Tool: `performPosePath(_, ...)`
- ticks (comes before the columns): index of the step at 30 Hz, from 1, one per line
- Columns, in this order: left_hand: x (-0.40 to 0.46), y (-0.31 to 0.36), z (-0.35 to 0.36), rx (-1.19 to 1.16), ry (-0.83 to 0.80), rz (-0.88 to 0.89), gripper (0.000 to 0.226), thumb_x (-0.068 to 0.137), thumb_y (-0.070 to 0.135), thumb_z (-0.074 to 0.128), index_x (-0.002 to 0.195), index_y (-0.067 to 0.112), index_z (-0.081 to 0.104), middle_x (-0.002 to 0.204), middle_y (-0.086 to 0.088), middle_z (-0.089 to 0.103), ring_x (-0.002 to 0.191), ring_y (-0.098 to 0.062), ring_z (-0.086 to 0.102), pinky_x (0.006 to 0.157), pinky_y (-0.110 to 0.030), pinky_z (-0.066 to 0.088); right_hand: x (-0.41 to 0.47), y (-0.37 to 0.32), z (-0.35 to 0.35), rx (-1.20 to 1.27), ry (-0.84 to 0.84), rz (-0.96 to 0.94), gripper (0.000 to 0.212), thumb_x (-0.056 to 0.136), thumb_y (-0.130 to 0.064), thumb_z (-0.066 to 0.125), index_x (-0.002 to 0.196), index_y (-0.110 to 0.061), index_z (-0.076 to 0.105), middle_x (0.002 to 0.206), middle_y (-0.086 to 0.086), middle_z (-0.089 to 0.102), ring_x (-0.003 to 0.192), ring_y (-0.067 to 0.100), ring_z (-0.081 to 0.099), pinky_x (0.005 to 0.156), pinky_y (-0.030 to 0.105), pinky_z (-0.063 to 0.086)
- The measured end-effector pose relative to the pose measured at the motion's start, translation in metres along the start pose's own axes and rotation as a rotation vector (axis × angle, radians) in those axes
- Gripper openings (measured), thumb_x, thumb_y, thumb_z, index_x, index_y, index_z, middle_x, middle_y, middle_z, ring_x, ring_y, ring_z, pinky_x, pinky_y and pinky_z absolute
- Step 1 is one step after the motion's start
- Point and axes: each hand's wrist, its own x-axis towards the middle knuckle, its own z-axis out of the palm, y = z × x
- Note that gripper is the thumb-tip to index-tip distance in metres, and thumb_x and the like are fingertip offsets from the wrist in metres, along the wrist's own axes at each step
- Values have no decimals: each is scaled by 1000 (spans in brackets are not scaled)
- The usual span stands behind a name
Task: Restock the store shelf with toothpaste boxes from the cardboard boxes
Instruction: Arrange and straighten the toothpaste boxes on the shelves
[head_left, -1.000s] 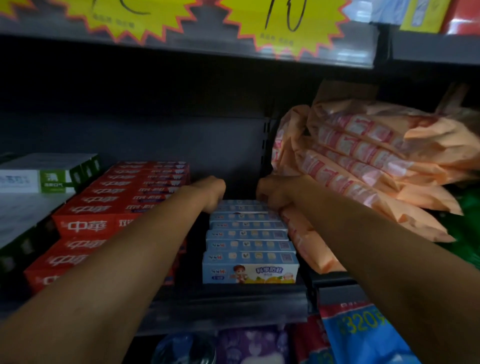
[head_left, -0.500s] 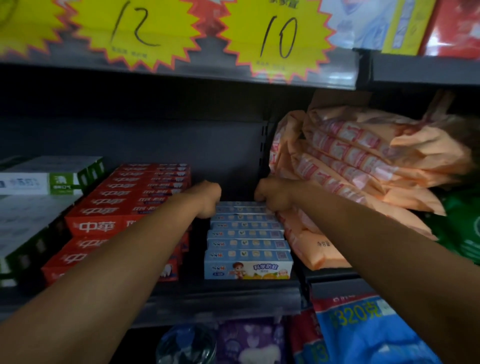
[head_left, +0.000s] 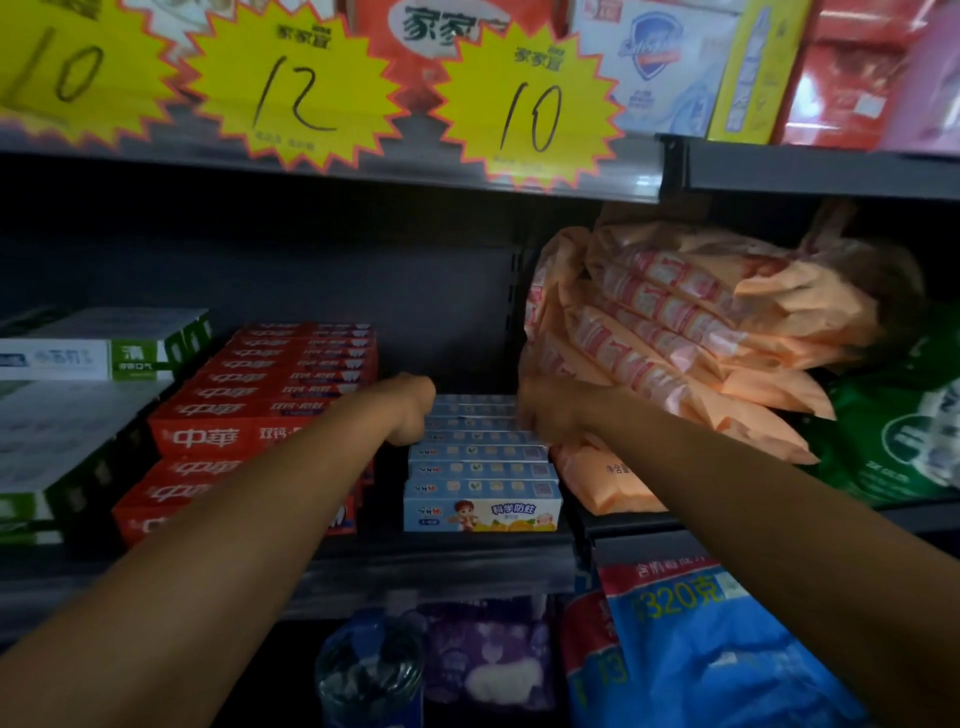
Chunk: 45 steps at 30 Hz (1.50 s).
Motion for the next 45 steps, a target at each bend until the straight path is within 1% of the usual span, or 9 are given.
performPosePath(4,0,1,10,-42,-30,-19,21,87,5,61,72,17,53,87,0,55,86,-18,56,72,-28,44,-1,-2,2,63,32,7,7,90,-5,54,92,-8,60,94,5,54,88,21,53,73,28,41)
performPosePath(8,0,3,13,-90,-1,-34,18,88,5,60,74,16,53,78,3,51,83,-17,54,70,-27,42,0,0,5,63,34,25,9,88,-7,56,93,-8,63,102,11,62,94,25,59,83,37,51)
performPosePath(13,2,5,15,-124,9,-46,24,87,7,62,70,21,52,78,4,53,84,-17,57,70,-27,43,-1,-3,3,41,38,19,6,89,-7,55,88,-11,59,98,10,60,87,20,53,75,31,45)
performPosePath(19,-1,4,14,-117,9,-42,18,86,11,64,75,20,54,89,0,58,86,-18,58,73,-29,46,-8,-4,1,48,33,18,15,86,-2,55,96,-2,66,92,5,55,89,18,51,74,26,38)
performPosePath(29,-27,10,6,1,-45,-7,29,87,4,59,68,22,47,83,1,55,81,-16,54,63,-25,42,-41,-14,-6,-10,-18,-65,20,84,-8,64,103,-3,67,107,7,61,99,22,57,84,33,50)
performPosePath(32,-36,9,9,46,-99,-10,22,82,0,62,76,18,52,86,-1,56,85,-18,58,65,-26,45,-52,-17,-5,-2,-53,-95,28,82,-19,73,106,-7,66,101,-4,53,93,11,49,76,22,40)
performPosePath(36,-44,10,15,56,-111,-26,18,82,-1,64,94,11,60,83,0,52,85,-18,56,66,-25,44,-55,-18,3,-35,-62,-88,36,81,-22,74,112,-6,67,114,3,59,99,16,55,81,26,46)
performPosePath(42,-41,11,22,4,-53,-44,29,82,-3,62,68,18,48,78,1,51,81,-17,56,56,-22,41,-56,-15,11,-103,-17,-104,34,81,-19,73,112,-6,68,114,5,64,102,19,56,79,24,41)
performPosePath(45,-44,13,21,-12,-49,-37,16,83,-1,60,80,14,56,82,0,52,83,-17,56,61,-24,43,-54,-14,12,-120,-32,-100,33,81,-21,72,111,-6,68,113,4,64,98,17,54,77,24,40)
